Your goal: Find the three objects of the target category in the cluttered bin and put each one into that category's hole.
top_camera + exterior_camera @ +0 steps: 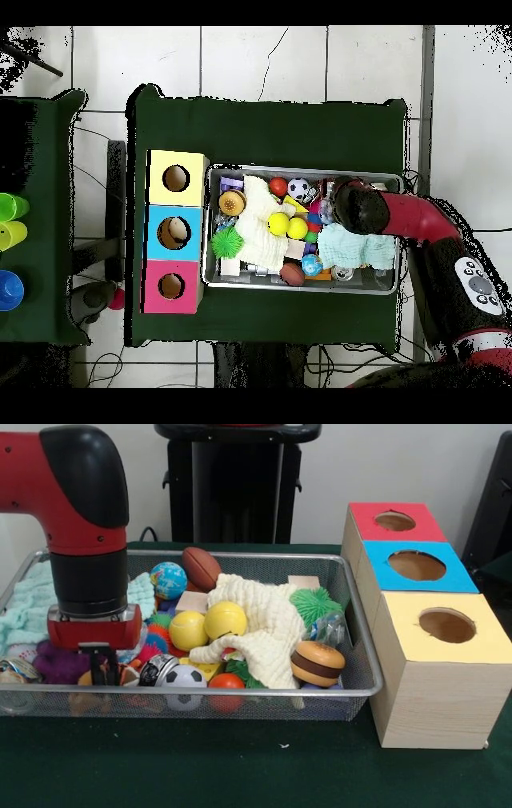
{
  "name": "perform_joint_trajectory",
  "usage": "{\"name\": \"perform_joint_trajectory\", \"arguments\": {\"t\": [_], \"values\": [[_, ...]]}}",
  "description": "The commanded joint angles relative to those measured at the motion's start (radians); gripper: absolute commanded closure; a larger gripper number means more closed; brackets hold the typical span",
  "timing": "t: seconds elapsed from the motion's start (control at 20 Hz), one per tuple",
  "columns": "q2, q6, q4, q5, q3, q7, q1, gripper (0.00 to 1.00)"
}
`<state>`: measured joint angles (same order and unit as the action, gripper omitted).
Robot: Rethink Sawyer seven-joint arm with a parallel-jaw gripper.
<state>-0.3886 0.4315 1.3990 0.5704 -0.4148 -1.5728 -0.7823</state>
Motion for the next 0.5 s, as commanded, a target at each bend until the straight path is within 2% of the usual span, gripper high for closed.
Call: {"name": "perform_joint_trajectory", "arguments": {"t": [0.05, 0.5], "values": [[-0.04, 0.225, 0.13, -0.048, -0.032, 0.067, 0.017, 1.0], [-0.067, 0.249, 0.147, -0.063, -0.038, 0.077, 0.014, 1.0]]}}
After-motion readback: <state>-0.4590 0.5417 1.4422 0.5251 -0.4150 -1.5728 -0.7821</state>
